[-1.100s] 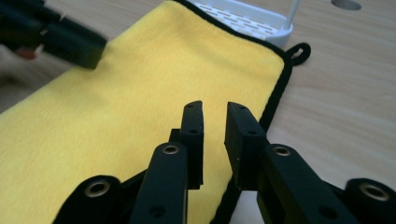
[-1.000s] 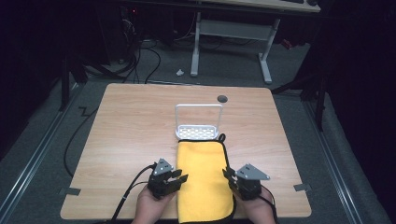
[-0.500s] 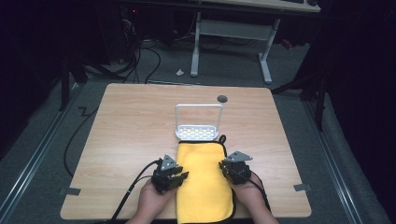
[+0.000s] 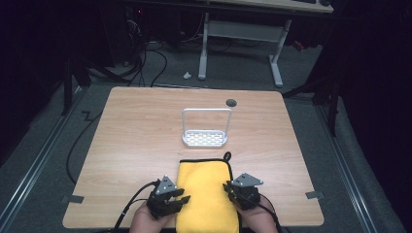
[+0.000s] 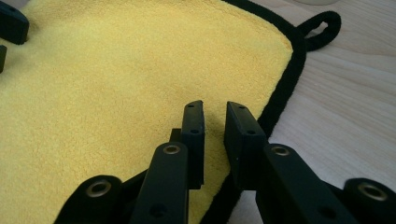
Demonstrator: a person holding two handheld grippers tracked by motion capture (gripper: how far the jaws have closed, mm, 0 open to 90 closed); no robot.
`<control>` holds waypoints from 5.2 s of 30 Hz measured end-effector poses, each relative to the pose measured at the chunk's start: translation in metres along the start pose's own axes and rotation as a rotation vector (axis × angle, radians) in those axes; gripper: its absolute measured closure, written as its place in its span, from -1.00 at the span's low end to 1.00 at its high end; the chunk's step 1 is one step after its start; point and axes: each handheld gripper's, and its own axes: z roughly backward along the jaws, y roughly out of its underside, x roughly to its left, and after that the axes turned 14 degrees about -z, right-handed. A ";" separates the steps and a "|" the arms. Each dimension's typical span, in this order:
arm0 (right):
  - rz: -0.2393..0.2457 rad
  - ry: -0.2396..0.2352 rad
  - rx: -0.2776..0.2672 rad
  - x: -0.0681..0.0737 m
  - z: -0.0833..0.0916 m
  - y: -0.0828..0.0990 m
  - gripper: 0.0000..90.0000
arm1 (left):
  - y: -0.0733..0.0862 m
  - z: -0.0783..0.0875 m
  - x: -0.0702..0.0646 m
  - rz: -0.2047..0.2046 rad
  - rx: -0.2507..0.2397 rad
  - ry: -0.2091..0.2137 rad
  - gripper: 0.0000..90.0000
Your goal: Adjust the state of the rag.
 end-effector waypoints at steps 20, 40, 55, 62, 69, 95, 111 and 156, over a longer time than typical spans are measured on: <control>0.002 -0.008 -0.031 0.000 0.000 0.005 0.74 | -0.037 -0.030 0.071 0.257 -0.027 -0.141 -0.07; -0.067 0.012 -0.048 -0.008 -0.018 -0.033 0.21 | -0.025 -0.036 0.065 0.145 -0.022 -0.164 0.63; -0.048 0.091 -0.013 -0.015 -0.045 -0.054 -0.03 | -0.023 -0.035 0.067 0.166 -0.035 -0.145 0.58; -0.048 0.082 0.011 -0.013 -0.048 -0.057 -0.03 | -0.023 -0.035 0.067 0.171 -0.037 -0.144 0.58; -0.107 0.034 0.039 -0.020 -0.052 -0.052 0.03 | -0.023 -0.035 0.067 0.174 -0.038 -0.143 0.57; -0.047 -0.023 -0.054 -0.004 -0.040 -0.041 0.78 | -0.022 -0.032 0.070 0.192 -0.062 -0.118 0.71; -0.097 -0.065 -0.195 -0.008 -0.015 -0.044 0.78 | -0.045 -0.016 0.056 0.172 -0.183 -0.195 0.85; -0.044 -0.002 -0.499 0.002 0.059 -0.151 0.78 | -0.157 0.061 0.070 -0.023 -0.457 -0.319 0.86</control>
